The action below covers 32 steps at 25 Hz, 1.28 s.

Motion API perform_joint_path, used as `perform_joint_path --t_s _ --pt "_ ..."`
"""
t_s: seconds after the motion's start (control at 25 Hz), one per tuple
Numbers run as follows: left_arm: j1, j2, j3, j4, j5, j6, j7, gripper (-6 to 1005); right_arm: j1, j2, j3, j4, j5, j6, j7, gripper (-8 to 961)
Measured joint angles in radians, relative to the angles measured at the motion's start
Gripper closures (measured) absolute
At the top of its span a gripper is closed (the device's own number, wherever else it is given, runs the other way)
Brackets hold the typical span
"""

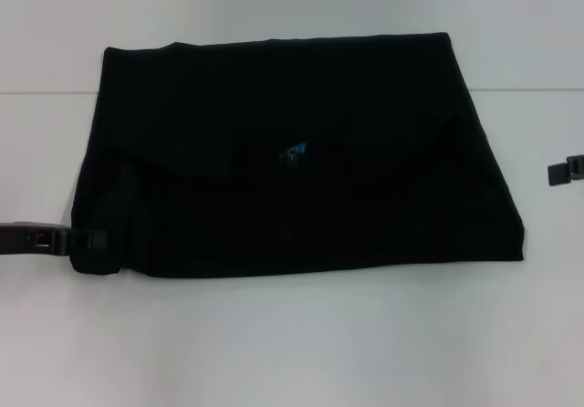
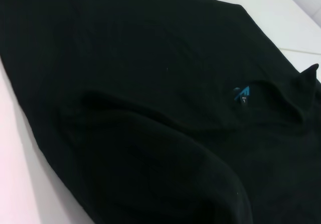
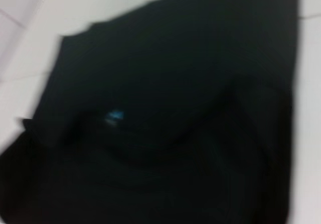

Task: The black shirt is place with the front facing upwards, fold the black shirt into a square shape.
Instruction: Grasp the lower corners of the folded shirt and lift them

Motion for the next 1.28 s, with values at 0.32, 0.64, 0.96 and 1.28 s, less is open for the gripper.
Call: perform_joint_path --t_s 0.32,0.64,0.96,1.28 --pt "-0.001 0.001 -0.001 0.0 -0.003 -0.005 0.0 936 0.106 0.046 -0.032 0.058 -0.229 0.074 0.031 95" --pt "-0.003 0.001 0.001 0.0 -0.003 -0.005 0.0 936 0.131 0.072 -0.053 0.18 -0.222 0.188 0.009 104" --pt "-0.008 -0.002 0.004 0.0 -0.003 -0.008 0.0 936 0.16 0.1 -0.104 0.257 -0.228 0.268 -0.005 112" --pt "-0.012 -0.002 0.005 -0.002 -0.003 -0.01 0.0 936 0.162 0.106 -0.115 0.261 -0.229 0.294 -0.008 149"
